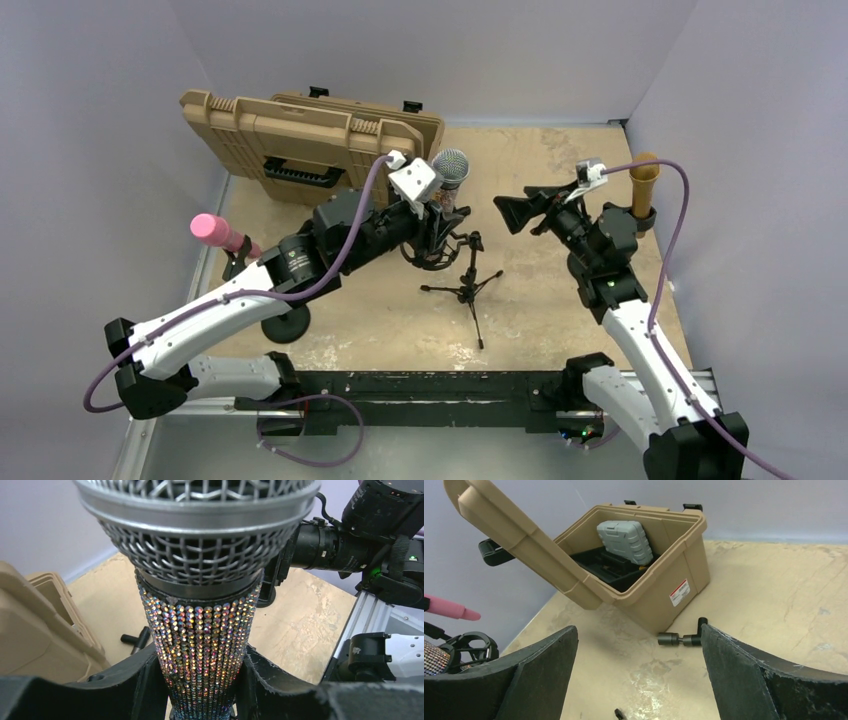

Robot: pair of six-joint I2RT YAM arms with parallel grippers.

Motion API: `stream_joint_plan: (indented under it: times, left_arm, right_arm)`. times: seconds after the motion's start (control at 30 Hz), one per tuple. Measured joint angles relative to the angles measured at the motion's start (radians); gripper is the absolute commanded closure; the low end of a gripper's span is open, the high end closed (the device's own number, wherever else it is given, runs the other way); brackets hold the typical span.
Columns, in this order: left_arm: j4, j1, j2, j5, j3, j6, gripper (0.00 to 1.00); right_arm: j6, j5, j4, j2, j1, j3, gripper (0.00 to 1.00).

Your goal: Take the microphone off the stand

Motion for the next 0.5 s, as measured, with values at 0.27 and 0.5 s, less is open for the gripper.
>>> stream_joint_plan:
  times: [0.27,0.5]
  left_arm:
    - [-0.095,0.0,-0.072,-0.051,-0.005,0.058,0.95]
    - [-0.185,0.0,-0.166,-0.132,-0.032,0.111,1.0]
  right_arm:
    - [0.001,0.0,0.054,0.083,0.078,-0.01,0.09]
    - [0.018,0.008,0.116,0.141,0.141,-0.022,0.08]
